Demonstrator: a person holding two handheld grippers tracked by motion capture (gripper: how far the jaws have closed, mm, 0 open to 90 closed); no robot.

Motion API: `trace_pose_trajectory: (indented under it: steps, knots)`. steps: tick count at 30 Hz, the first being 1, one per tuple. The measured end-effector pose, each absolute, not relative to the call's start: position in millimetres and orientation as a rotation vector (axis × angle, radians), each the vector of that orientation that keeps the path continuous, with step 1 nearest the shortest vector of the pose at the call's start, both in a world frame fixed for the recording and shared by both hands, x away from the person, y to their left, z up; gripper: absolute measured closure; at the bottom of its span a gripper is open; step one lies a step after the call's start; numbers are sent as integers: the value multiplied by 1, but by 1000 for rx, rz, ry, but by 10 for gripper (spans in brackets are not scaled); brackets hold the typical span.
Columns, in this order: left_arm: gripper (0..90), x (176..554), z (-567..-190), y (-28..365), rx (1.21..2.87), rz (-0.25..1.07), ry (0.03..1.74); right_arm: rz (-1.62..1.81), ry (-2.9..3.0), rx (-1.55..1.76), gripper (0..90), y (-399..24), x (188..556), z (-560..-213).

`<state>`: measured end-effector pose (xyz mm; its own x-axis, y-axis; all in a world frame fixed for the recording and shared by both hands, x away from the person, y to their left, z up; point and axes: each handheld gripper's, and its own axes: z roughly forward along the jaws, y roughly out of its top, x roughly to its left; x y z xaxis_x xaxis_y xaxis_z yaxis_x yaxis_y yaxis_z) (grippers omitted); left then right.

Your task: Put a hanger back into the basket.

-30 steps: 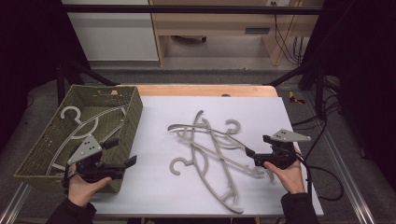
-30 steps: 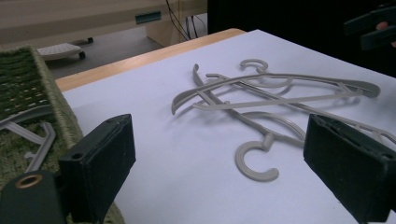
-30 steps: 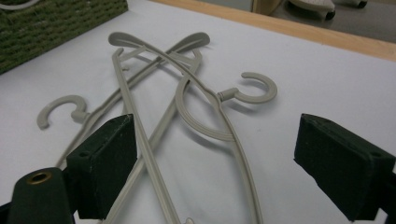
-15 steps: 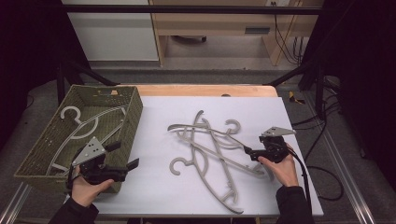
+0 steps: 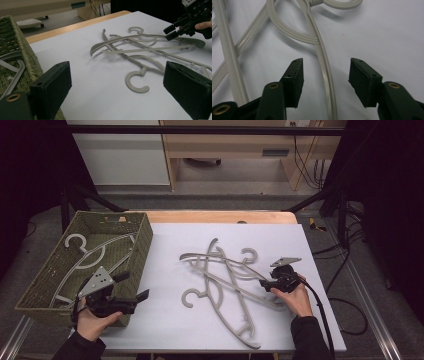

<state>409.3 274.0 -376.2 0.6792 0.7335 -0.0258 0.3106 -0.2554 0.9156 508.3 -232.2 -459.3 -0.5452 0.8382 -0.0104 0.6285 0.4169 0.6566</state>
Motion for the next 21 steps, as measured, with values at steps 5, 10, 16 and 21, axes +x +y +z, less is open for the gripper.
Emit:
trace_pose_trajectory:
  steps: [5, 10, 16, 21]
  knots:
    - [79, 410, -376, 274, 1849, 503, 821, 833, 2351, 1283, 530, -233, 515, -466]
    - [82, 410, -377, 274, 1851, 499, 819, 830, 2386, 1291, 625, -230, 515, -468]
    - [85, 410, -377, 273, 1856, 500, 818, 844, 2401, 1260, 746, -230, 515, -468]
    - [87, 410, -376, 274, 1856, 501, 818, 817, 2416, 1264, 794, -228, 513, -467]
